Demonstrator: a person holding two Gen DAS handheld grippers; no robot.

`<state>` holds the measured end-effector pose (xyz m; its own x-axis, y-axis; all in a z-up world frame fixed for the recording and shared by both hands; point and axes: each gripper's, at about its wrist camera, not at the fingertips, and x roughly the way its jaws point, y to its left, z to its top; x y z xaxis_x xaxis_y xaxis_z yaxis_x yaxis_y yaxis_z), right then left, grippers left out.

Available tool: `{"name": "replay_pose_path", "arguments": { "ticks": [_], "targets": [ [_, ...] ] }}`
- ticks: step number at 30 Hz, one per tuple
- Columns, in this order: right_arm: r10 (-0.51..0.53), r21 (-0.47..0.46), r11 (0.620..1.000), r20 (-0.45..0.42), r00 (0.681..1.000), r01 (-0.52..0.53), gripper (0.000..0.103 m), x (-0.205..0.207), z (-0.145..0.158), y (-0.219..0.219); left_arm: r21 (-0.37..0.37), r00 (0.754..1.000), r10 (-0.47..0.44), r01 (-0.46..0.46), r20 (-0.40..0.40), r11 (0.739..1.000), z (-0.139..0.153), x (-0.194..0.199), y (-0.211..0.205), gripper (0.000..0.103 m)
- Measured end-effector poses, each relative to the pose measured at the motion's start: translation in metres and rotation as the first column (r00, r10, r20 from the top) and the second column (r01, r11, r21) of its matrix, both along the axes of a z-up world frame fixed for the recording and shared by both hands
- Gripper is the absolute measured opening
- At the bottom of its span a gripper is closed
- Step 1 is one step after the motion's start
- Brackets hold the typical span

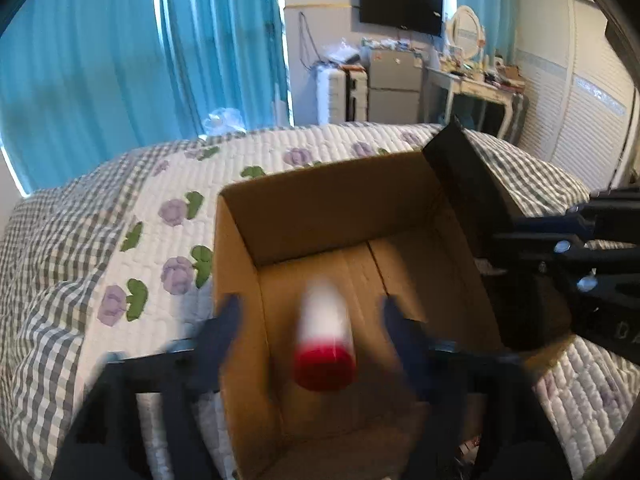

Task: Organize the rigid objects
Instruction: 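Open the left gripper to drop the bottle while the right gripper releases the remote into the box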

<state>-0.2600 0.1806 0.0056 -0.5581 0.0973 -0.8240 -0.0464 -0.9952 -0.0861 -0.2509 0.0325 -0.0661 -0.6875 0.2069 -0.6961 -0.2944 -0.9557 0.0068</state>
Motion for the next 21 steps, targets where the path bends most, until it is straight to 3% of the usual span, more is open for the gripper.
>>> {"name": "replay_pose_path", "arguments": {
  "ticks": [3, 9, 11, 12, 16, 19, 21],
  "targets": [
    [0.000, 0.001, 1.000, 0.012, 1.000, 0.000, 0.016, -0.006, -0.009, 0.002, 0.008, 1.000, 0.008, -0.008, -0.020, 1.000, 0.004, 0.003, -0.001, 0.090],
    [-0.049, 0.000, 0.999, -0.032, 0.998, 0.049, 0.020, -0.006, -0.007, 0.010, 0.043, 0.999, 0.009, -0.008, -0.032, 0.999, 0.021, 0.011, -0.008, 0.091],
    [-0.076, 0.012, 0.997, -0.056, 0.996, 0.077, 0.061, 0.000, 0.003, 0.012, 0.042, 0.999, 0.015, -0.013, -0.049, 0.999, 0.030, 0.020, -0.011, 0.095],
    [-0.090, 0.020, 0.996, -0.079, 0.993, 0.092, 0.066, 0.007, 0.010, 0.013, 0.041, 0.998, 0.021, -0.018, -0.059, 0.999, 0.035, 0.025, -0.013, 0.096],
    [-0.116, 0.033, 0.992, -0.139, 0.983, 0.122, 0.068, 0.038, 0.041, 0.012, 0.061, 0.996, 0.023, -0.018, -0.086, 0.998, 0.056, 0.050, -0.021, 0.100],
    [-0.134, 0.061, 0.987, -0.180, 0.974, 0.147, 0.086, 0.070, 0.061, 0.006, 0.062, 0.994, 0.038, -0.032, -0.100, 0.998, 0.068, 0.074, -0.027, 0.103],
    [-0.144, 0.068, 0.985, -0.211, 0.967, 0.161, 0.090, 0.094, 0.069, 0.002, 0.052, 0.995, 0.034, -0.029, -0.098, 0.998, 0.067, 0.084, -0.030, 0.103]
  ]
}}
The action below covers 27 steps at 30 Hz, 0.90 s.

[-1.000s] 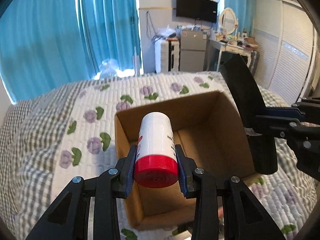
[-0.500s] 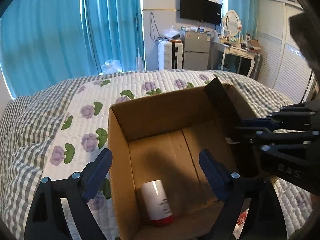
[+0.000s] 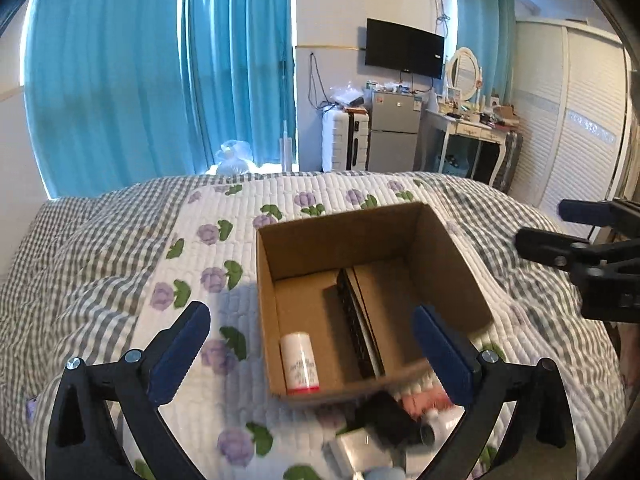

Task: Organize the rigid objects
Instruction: 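Open the left gripper to drop the bottle while the right gripper releases the remote into the box, then grasp the white earbuds case with the left gripper while the right gripper grasps the white square block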

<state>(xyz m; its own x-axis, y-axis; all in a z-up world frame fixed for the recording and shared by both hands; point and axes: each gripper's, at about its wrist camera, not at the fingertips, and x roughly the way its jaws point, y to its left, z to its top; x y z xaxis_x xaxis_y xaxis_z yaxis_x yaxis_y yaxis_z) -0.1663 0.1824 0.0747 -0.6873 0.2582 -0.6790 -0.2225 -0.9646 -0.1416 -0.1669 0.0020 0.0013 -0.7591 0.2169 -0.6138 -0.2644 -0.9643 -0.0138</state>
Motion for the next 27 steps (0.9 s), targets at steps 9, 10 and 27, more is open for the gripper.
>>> {"name": "replay_pose_path", "arguments": {
  "ticks": [9, 10, 27],
  "targets": [
    [-0.065, -0.058, 0.996, 0.048, 0.997, 0.067, 0.094, 0.072, -0.047, -0.026, -0.039, 0.992, 0.030, -0.026, 0.119, 0.999, -0.050, 0.036, -0.015, 0.103],
    [-0.068, -0.075, 0.994, 0.069, 0.995, 0.073, 0.094, 0.075, -0.055, -0.026, -0.048, 0.991, 0.028, -0.022, 0.132, 0.999, -0.058, 0.040, -0.015, 0.103],
    [-0.098, -0.249, 0.948, 0.367, 0.925, 0.199, 0.080, 0.062, -0.203, -0.041, -0.142, 0.969, 0.082, -0.050, 0.233, 0.989, -0.127, 0.042, -0.027, 0.103]
  ]
}}
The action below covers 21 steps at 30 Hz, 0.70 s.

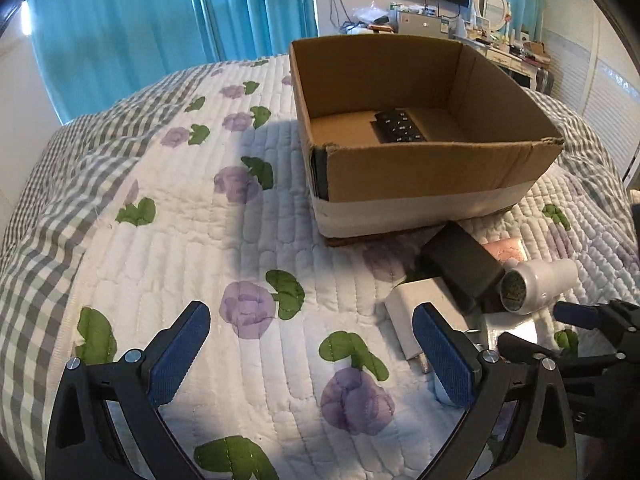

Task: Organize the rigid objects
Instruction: 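Grasp the white earbuds case with the left gripper while the right gripper grasps the white square block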

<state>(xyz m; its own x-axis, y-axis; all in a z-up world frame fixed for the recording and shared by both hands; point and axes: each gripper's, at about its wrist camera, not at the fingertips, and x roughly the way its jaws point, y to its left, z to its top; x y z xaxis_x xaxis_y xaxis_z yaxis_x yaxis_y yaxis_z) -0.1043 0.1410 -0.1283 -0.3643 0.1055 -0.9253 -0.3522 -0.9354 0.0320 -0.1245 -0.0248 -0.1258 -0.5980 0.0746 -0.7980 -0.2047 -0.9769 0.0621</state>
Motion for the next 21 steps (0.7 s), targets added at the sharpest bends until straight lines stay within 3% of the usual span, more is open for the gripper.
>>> {"name": "replay_pose_path", "arguments": {
  "ticks": [9, 10, 11, 14, 19, 21],
  "targets": [
    [-0.002, -0.007, 1.000, 0.049, 0.999, 0.002, 0.072, -0.008, -0.022, -0.005, -0.003, 1.000, -0.011, 0.011, 0.003, 1.000, -0.001, 0.002, 0.000, 0.103],
    [0.002, -0.011, 1.000, 0.047, 0.999, -0.002, 0.065, -0.005, -0.021, -0.005, -0.006, 1.000, -0.015, 0.015, 0.002, 1.000, 0.001, 0.004, 0.001, 0.103],
    [0.004, -0.014, 1.000, 0.038, 0.999, -0.003, 0.058, -0.001, -0.019, -0.005, -0.006, 1.000, -0.019, 0.019, 0.001, 1.000, 0.002, 0.005, 0.002, 0.103],
    [0.003, 0.000, 1.000, 0.022, 1.000, -0.003, 0.057, 0.011, -0.010, -0.005, -0.007, 0.999, -0.038, 0.038, 0.001, 0.999, 0.004, 0.010, 0.007, 0.103],
    [-0.009, 0.056, 0.998, -0.053, 0.999, 0.012, 0.057, 0.040, 0.031, 0.008, -0.036, 0.993, -0.110, 0.112, 0.041, 0.993, -0.004, 0.022, 0.035, 0.101],
    [-0.017, 0.107, 0.994, -0.067, 0.998, 0.024, 0.057, 0.046, 0.045, 0.014, -0.016, 0.987, -0.145, 0.147, 0.062, 0.989, -0.008, 0.025, 0.048, 0.100]
  ]
}}
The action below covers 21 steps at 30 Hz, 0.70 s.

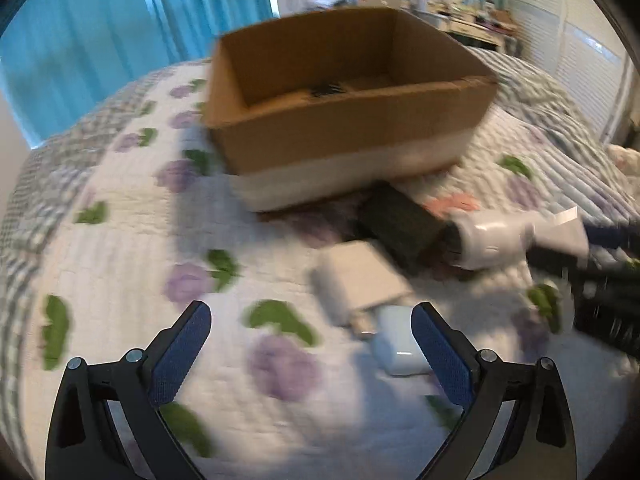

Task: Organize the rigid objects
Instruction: 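Grasp the white earbuds case with the left gripper while the right gripper grasps the white square block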

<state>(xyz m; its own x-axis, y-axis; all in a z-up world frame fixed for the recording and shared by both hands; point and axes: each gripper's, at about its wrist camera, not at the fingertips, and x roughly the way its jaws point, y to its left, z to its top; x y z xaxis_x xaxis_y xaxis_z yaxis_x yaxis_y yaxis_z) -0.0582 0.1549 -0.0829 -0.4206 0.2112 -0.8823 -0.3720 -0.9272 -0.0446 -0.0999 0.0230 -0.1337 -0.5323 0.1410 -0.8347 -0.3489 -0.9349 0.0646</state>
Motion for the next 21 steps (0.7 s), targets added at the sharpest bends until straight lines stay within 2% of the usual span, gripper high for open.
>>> {"name": "replay_pose_path", "arguments": {
  "ticks": [2, 5, 9, 10, 17, 21],
  "targets": [
    [-0.015, 0.029, 0.999, -0.018, 1.000, 0.016, 0.057, 0.004, 0.013, 0.003, 0.021, 0.998, -0.036, 0.035, 0.042, 0.999, -0.007, 0.004, 0.015, 0.093],
    [-0.025, -0.034, 0.999, -0.035, 0.999, 0.024, 0.057, 0.001, 0.010, 0.019, 0.023, 0.993, -0.083, 0.081, 0.090, 0.996, -0.019, 0.010, 0.034, 0.082],
    [-0.021, -0.065, 0.998, -0.032, 0.999, 0.019, 0.057, 0.001, 0.000, 0.023, -0.036, 0.988, -0.101, 0.106, 0.116, 0.994, -0.038, 0.014, 0.050, 0.070],
    [-0.018, -0.070, 0.997, -0.034, 0.999, 0.015, 0.057, 0.001, -0.001, 0.023, -0.061, 0.990, -0.094, 0.101, 0.107, 0.993, -0.039, 0.013, 0.051, 0.061],
    [-0.008, -0.093, 0.996, -0.058, 0.998, 0.003, 0.057, -0.003, 0.003, 0.023, -0.045, 0.987, -0.106, 0.112, 0.118, 0.993, -0.026, 0.020, 0.049, 0.050],
    [-0.001, -0.108, 0.994, -0.096, 0.995, -0.009, 0.057, 0.003, 0.014, 0.021, -0.034, 0.993, -0.111, 0.113, 0.050, 0.993, -0.002, 0.026, 0.045, 0.050]
  ]
}}
